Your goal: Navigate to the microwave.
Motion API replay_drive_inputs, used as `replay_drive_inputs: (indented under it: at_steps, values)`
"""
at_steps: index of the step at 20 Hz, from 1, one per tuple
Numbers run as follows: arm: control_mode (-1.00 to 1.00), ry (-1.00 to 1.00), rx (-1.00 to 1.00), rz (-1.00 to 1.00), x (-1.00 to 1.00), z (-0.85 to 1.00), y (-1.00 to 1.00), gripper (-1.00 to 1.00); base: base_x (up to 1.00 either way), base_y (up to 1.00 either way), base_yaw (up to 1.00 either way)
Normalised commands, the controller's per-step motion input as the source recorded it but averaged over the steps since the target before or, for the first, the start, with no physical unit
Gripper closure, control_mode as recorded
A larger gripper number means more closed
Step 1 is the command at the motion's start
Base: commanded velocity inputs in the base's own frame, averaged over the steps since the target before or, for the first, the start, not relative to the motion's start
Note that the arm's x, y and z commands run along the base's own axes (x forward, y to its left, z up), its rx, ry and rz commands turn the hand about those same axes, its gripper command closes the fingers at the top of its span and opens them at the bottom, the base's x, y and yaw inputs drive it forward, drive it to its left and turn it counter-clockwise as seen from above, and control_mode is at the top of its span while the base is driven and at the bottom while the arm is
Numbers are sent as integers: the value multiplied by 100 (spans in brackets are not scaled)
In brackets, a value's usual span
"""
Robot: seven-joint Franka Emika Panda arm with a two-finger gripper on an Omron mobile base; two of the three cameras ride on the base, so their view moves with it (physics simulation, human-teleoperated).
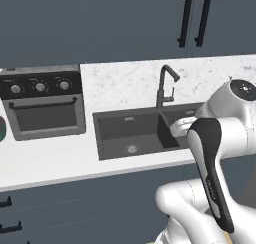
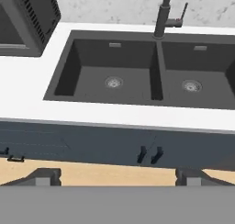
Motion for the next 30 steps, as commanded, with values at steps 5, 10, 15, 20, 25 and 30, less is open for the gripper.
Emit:
replay_drive_inputs:
  at_steps: [5,10,15,20,25,30]
  values:
    - [100,0,0,0,0,0,0,-100,-2,100,0]
    - [100,0,0,0,0,0,0,-100,-17,100,18]
    - [100,0,0,0,0,0,0,-100,0,98,59]
    - [100,0,0,0,0,0,0,-100,0,65,78]
    - [100,0,0,0,0,0,0,-100,0,35,89]
    - [100,0,0,0,0,0,0,-100,0,8,98]
